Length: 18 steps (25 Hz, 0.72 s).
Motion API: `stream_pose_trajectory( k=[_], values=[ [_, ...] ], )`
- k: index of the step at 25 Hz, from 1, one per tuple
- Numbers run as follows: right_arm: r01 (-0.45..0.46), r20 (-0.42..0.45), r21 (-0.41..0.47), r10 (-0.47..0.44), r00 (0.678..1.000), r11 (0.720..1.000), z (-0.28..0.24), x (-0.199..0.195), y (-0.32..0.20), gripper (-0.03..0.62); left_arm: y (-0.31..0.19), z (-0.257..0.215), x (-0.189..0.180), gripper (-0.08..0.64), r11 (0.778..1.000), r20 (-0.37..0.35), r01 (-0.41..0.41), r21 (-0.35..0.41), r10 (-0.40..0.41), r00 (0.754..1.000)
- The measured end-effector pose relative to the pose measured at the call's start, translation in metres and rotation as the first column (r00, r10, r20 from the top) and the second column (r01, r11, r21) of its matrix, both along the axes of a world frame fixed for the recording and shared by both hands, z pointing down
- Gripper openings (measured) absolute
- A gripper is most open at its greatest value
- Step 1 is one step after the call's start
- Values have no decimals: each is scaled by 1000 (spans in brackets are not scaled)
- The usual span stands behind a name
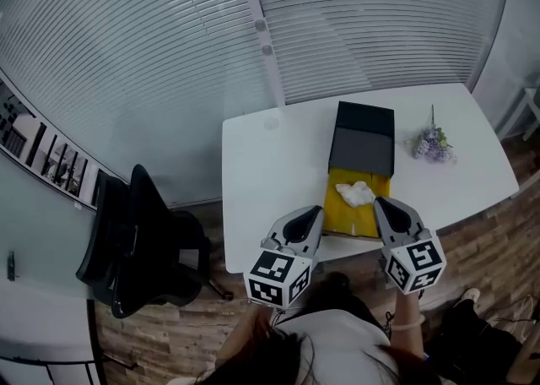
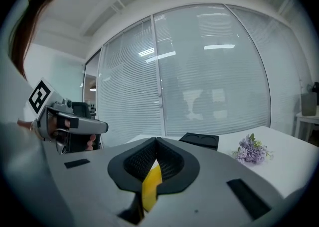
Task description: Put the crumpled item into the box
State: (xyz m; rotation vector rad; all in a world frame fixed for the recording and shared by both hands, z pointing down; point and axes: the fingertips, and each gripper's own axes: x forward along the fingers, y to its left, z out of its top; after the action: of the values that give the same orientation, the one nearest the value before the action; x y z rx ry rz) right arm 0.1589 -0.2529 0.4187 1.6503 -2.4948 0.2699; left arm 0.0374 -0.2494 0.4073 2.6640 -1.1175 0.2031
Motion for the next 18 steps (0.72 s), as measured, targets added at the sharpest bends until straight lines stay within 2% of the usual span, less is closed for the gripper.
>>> stream_pose_trajectory(
  k=[4,10,15,18],
  values=[
    [-26,55,1,26,998,1000,-7,-2,15,28,10,-2,-3,18,1000,-8,-15,8,15,1000],
    [-56,53,26,55,997,998,-19,-5,34,28,22,-8,-6,18,999,-19,-39,22,39,999],
    [-79,144,30,74,987,996,-28,-8,48,26,32,-11,-9,18,998,-29,-56,32,57,998],
    [-88,165,41,80,983,995,-33,-9,55,28,37,-12,-13,18,997,-31,-61,37,62,998]
  ],
)
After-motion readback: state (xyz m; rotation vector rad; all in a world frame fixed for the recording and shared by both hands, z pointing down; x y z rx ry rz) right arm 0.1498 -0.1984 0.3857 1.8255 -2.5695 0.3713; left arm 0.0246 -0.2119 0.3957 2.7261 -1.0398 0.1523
